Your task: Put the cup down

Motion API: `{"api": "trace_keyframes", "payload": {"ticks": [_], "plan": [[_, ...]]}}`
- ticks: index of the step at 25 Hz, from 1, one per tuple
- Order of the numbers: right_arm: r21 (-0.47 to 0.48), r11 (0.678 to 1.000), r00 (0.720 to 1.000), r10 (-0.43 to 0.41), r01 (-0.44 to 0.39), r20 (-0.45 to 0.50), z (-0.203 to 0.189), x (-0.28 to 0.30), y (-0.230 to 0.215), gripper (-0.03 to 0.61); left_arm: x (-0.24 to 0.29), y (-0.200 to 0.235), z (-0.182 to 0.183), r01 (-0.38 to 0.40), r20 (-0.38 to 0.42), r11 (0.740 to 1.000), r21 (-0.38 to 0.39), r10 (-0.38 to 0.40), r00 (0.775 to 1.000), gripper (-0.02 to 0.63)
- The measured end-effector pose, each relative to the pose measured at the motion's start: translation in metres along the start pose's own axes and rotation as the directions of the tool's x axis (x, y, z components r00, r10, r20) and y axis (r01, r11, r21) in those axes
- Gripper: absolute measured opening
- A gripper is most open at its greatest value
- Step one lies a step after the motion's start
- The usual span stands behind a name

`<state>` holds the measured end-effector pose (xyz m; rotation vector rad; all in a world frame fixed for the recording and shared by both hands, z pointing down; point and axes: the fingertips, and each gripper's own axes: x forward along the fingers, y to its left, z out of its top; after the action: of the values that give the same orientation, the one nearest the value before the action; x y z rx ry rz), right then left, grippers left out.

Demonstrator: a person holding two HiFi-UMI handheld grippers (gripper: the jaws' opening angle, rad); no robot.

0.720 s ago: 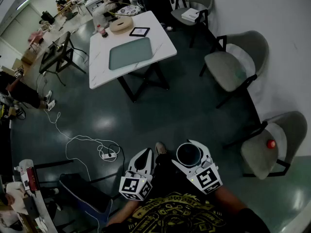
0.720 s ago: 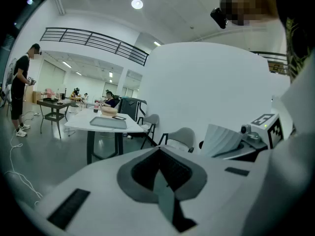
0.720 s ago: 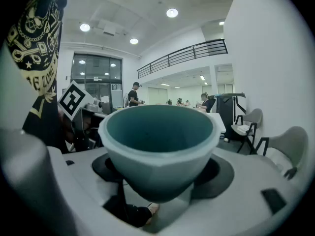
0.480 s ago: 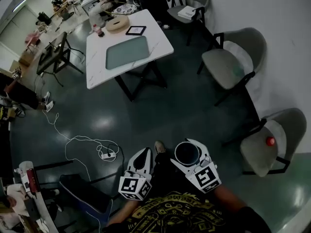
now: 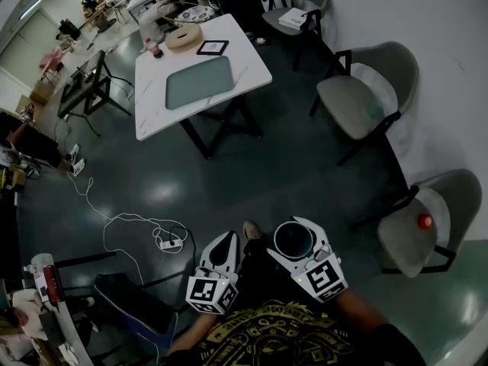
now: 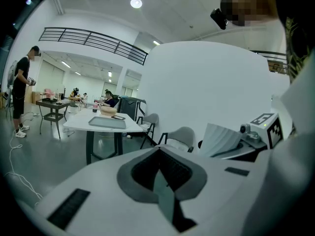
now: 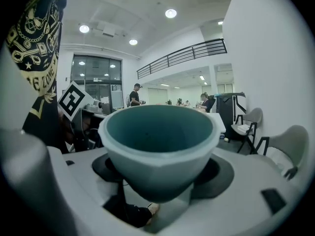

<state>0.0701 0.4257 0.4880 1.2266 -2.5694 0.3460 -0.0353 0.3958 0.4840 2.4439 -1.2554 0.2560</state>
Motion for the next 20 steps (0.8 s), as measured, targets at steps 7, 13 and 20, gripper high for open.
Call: {"api": "trace_keyframes", "payload": {"ticks": [7, 13, 20], "plan": [[0.005, 1.0, 1.0, 0.009, -0.009, -0.017, 0.003, 0.009, -0.004, 0.365, 0.006, 0.008, 0.002, -0.001, -0.004, 1.0, -0.006, 0.001, 1.0, 0.009], [0.029, 1.0, 1.0, 0.0, 0.0, -0.01, 0.004, 0.03, -0.011, 0.365, 0.018, 0.025, 0.008, 0.001, -0.012, 1.0, -0.013, -0.001, 1.0, 0.009], [0.029, 0.999, 1.0, -0.015, 0.015, -0.022, 0.019, 0.062, -0.024, 0.365, 0.04, 0.054, 0.023, 0.018, -0.01, 0.999, -0.032, -0.018, 1.0, 0.009]]}}
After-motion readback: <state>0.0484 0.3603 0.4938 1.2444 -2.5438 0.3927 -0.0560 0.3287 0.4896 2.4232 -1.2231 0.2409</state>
